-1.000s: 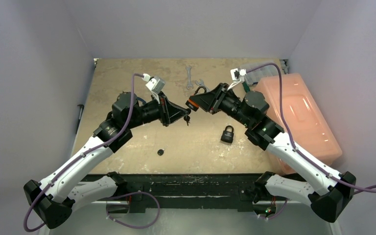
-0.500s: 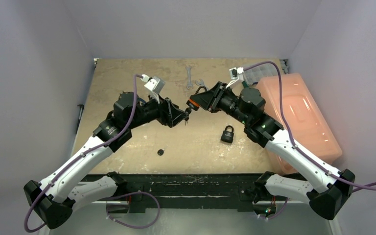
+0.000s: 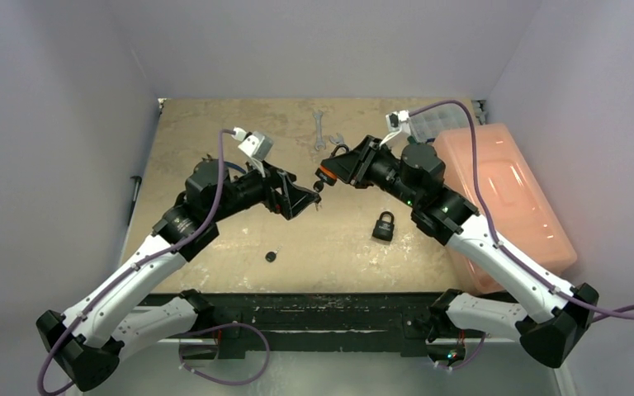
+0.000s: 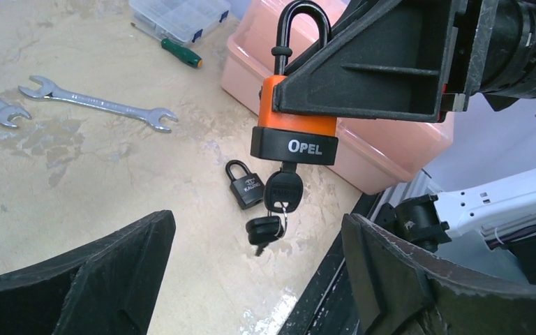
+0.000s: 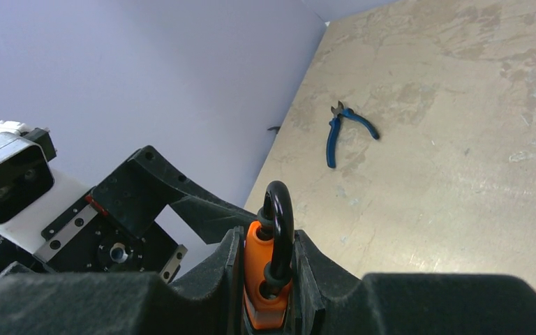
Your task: Unlock with the key
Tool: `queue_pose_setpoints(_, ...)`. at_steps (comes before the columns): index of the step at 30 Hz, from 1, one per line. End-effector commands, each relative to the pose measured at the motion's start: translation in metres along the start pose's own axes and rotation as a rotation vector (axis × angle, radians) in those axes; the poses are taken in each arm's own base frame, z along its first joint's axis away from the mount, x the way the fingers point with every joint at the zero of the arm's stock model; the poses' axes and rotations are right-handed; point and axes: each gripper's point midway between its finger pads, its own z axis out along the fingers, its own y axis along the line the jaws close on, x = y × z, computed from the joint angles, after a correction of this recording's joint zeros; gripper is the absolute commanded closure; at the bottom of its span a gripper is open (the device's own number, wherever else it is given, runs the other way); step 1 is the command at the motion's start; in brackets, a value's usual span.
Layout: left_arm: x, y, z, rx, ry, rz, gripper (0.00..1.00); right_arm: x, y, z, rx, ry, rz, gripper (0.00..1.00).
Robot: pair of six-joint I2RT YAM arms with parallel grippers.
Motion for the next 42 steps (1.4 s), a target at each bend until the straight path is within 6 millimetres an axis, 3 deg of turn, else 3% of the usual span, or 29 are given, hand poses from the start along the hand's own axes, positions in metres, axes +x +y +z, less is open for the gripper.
queue_pose_setpoints(1,-0.013,0.0,0.01,0.014,-0.04,0.053,0.05,-0.022,0.019,0.002,-0.016,-0.048,0.023,1.0)
queue_pose_setpoints(12,-0.004,0.014,0.037,-0.012,-0.004,0.078,0.02,0.002,-0.006,0.02,0.1,0.057,0.065,1.0)
queue_pose_setpoints(23,0.012,0.017,0.054,-0.013,0.035,0.067,0.06,0.01,-0.008,0.024,0.102,0.084,0.079,1.0)
queue_pose_setpoints(30,0.004,0.015,0.06,-0.003,-0.002,0.069,0.11,0.017,-0.009,0.027,0.102,0.105,0.087,1.0)
queue_pose_setpoints(36,0.01,0.017,0.066,-0.009,0.012,0.071,0.23,0.018,-0.007,0.028,0.096,0.11,0.091,1.0)
queue_pose_setpoints(42,0.014,0.014,0.069,0.006,0.024,0.082,0.61,0.026,-0.007,0.031,0.087,0.135,0.098,1.0)
